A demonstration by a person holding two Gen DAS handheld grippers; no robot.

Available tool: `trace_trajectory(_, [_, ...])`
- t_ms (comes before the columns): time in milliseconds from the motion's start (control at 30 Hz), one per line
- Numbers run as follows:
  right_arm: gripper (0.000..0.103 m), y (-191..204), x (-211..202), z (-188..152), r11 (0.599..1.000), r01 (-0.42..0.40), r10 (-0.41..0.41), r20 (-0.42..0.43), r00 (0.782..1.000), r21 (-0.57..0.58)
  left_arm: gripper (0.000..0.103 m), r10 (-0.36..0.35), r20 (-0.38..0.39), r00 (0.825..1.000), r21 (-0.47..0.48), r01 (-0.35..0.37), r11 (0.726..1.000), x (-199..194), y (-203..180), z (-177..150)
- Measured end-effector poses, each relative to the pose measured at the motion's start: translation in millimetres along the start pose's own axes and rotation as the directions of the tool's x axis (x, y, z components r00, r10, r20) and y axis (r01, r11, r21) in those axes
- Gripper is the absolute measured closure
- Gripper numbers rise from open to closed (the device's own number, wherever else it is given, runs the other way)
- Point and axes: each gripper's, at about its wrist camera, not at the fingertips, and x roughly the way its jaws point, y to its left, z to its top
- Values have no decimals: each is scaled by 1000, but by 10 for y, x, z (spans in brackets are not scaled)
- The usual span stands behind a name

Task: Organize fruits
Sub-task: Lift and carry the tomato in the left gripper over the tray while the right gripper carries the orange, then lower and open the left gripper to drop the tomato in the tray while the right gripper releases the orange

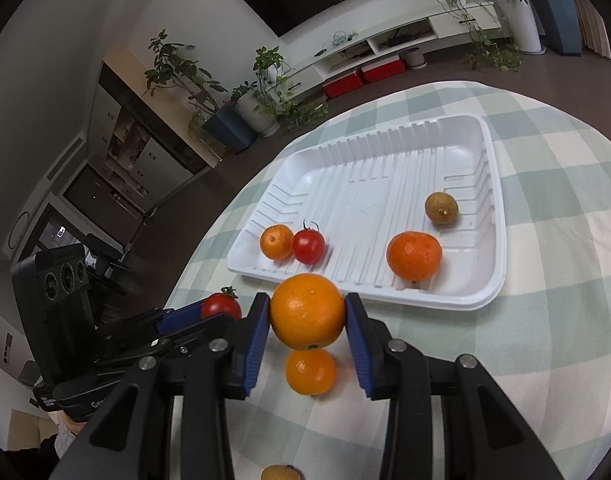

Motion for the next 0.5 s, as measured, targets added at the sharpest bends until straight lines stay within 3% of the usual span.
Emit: trace_trajectory(500, [62,-211,255,428,999,44,-44,3,999,-7,73,29,-10,1000,-12,-29,1000,396,242,540])
